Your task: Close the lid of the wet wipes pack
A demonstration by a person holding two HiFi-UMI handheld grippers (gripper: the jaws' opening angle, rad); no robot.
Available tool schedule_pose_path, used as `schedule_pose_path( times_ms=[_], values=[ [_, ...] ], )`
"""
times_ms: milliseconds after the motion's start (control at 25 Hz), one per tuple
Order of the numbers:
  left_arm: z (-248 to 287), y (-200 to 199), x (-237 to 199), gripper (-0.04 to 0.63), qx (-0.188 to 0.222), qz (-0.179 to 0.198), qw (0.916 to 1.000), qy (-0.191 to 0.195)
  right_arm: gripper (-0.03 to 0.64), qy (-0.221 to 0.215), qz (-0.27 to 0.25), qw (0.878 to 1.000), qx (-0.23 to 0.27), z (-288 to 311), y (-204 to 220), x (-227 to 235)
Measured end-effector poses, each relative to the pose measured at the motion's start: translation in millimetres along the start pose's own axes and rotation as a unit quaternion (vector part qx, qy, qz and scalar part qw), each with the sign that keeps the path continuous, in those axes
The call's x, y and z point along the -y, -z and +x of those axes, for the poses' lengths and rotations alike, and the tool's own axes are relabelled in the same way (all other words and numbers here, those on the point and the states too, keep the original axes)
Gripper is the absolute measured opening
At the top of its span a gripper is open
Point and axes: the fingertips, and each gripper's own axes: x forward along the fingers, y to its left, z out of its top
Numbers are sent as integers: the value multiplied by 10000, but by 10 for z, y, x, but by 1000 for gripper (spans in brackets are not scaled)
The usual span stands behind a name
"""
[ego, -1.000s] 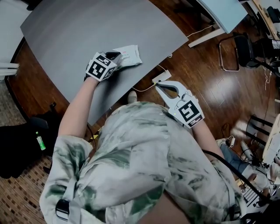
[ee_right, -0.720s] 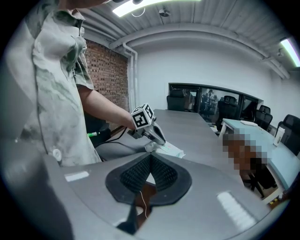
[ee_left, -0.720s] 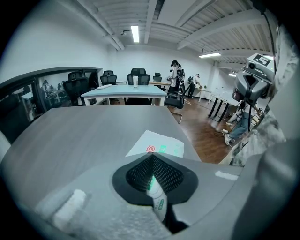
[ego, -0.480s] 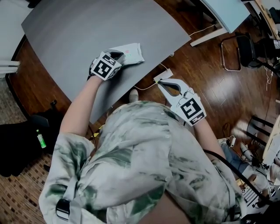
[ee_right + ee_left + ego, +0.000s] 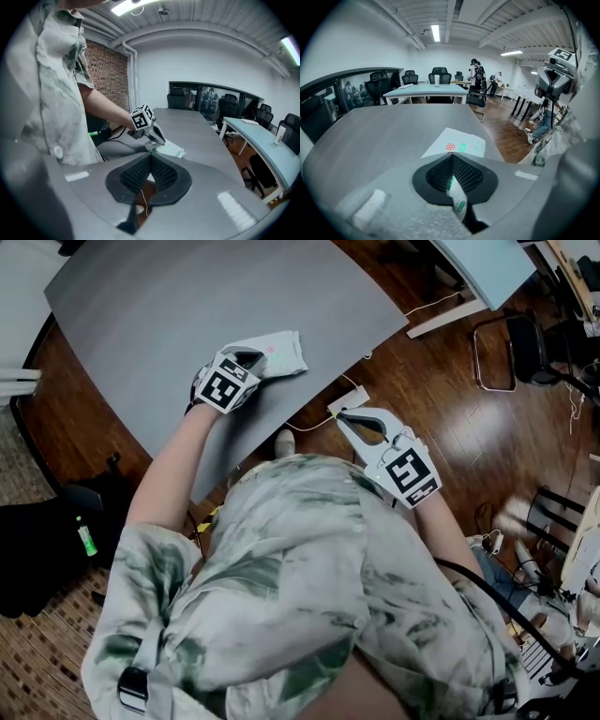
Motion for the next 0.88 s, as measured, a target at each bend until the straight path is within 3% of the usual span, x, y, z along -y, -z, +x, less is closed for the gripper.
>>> schedule_pose_path(
  times_ms=[280, 520, 880],
  values=[
    [-24, 22, -31, 3, 91, -51, 9997, -236, 6, -41, -25, 10000, 53, -16, 31, -6],
    [-266, -294, 22, 3, 681, -345, 9958, -509, 6, -162, -79, 9996, 207, -190, 81, 11],
    [-897, -522, 712, 3, 1431, -955, 9804, -960, 6, -497, -391, 9966, 529, -644, 242, -147]
  ],
)
